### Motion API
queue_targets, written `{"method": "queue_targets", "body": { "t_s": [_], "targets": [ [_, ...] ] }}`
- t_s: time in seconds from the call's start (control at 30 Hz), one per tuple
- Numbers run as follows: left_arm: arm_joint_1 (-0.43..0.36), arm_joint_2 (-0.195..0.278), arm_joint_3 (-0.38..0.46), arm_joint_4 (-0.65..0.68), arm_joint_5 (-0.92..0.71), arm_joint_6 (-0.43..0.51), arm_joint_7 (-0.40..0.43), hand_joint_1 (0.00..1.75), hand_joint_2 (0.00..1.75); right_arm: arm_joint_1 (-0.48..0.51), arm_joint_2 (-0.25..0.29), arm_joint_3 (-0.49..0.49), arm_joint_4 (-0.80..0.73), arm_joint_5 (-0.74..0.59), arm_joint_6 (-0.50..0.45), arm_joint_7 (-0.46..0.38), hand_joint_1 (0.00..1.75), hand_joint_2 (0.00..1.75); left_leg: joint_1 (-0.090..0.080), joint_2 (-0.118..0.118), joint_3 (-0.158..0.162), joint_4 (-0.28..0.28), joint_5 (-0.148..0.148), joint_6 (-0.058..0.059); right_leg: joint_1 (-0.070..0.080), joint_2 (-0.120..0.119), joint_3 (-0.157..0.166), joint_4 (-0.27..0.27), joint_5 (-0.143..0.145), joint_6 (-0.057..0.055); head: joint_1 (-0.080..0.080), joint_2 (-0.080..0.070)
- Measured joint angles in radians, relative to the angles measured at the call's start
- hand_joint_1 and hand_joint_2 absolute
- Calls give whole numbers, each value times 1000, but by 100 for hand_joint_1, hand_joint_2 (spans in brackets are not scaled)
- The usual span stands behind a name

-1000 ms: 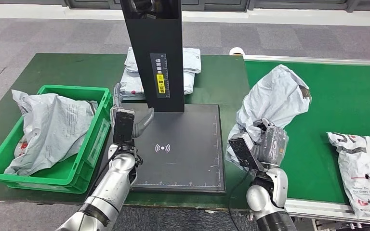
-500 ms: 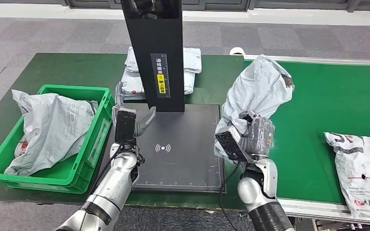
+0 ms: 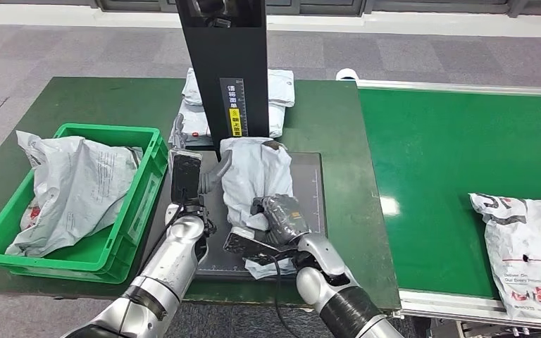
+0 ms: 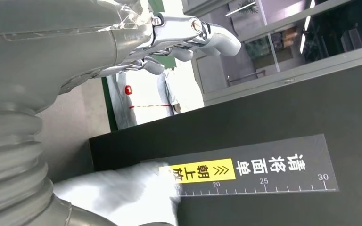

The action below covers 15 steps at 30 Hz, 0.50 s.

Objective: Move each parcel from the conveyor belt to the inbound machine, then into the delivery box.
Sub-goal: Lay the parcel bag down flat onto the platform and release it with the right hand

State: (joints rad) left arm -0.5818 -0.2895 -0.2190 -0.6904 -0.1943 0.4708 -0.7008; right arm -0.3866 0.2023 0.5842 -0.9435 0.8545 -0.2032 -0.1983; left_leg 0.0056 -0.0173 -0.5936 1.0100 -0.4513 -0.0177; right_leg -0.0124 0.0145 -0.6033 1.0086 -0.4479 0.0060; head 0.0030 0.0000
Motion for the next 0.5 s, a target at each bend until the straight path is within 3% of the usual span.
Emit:
{"method": "queue_targets", "body": {
  "t_s": [0.03,0.17,0.4,0.5],
  "targets": [
    [-2,0,-1,3,1,-1,0,0,175,-2,1,15,7,-3,13,-4,175,175,0,0,0,0,0,0,0,0,0,0,0,0,0,0],
    [-9,0,-8,12,11,-6,0,0,175,-12,1,60,32,-27,52,-34,6,175,0,0,0,0,0,0,-1,0,0,0,0,0,0,0],
    [-9,9,-13,12,29,11,0,0,175,-25,1,80,63,-61,-40,-71,0,175,0,0,0,0,0,0,-1,0,0,0,0,0,0,0],
    [-4,14,-14,5,29,32,0,0,175,-27,1,79,62,-60,-137,-73,0,175,0,0,0,0,0,0,-1,0,0,0,0,0,0,0]
  ]
}}
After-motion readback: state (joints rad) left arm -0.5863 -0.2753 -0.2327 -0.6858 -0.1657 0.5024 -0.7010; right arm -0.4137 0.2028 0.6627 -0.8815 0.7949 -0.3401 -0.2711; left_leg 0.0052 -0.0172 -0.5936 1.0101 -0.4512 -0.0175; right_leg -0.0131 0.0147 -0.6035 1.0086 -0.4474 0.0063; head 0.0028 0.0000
